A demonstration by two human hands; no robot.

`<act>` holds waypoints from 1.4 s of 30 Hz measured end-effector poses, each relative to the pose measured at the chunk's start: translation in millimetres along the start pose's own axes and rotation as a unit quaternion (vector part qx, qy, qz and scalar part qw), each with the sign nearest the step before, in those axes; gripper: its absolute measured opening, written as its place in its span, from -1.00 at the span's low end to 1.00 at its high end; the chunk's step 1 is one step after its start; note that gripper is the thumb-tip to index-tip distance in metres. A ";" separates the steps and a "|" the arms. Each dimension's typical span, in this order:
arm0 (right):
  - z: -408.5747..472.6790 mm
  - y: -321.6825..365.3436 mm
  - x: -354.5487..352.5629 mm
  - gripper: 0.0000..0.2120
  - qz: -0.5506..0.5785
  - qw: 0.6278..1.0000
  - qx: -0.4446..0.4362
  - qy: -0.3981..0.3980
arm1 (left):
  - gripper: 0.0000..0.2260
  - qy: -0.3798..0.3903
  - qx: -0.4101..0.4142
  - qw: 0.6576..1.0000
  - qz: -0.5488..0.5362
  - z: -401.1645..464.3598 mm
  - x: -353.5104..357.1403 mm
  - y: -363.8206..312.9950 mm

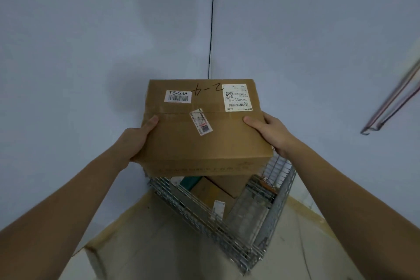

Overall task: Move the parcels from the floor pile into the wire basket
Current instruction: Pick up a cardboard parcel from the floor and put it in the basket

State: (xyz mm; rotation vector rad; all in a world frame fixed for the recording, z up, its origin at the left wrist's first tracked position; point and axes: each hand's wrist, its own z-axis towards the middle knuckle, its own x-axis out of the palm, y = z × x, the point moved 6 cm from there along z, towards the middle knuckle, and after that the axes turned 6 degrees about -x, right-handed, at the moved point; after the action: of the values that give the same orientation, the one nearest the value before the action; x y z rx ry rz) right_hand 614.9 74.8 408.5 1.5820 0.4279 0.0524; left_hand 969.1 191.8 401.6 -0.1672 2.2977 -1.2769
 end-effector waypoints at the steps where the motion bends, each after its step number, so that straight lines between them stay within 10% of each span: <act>1: 14.3 -2.4 3.1 -0.47 0.001 1.000 0.004 -0.002 | -0.20 0.005 0.000 1.000 0.003 15.9 -1.1 -6.4; 14: 127.8 -31.9 29.9 -0.11 -0.027 0.992 0.118 -0.042 | -0.23 0.122 0.042 0.987 0.101 207.0 2.8 -86.9; 23: 110.5 -94.3 57.4 -0.48 0.043 0.952 0.198 -0.229 | -0.32 0.276 0.116 0.940 0.164 309.3 85.9 -131.3; 37: 30.6 -282.8 89.0 -0.41 0.192 0.810 0.336 -0.440 | -0.48 0.412 0.169 0.809 0.384 355.5 331.3 -68.7; 42: 46.9 -372.1 111.4 -0.37 0.321 0.676 0.410 -0.521 | -0.59 0.381 0.148 0.794 0.451 398.6 405.4 -23.2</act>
State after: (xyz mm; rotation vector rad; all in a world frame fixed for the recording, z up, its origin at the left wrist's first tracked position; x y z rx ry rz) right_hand 643.5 62.2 18.5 2.2447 -1.1987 -0.5709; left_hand 806.8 -262.2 99.4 1.6205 2.1422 -1.2049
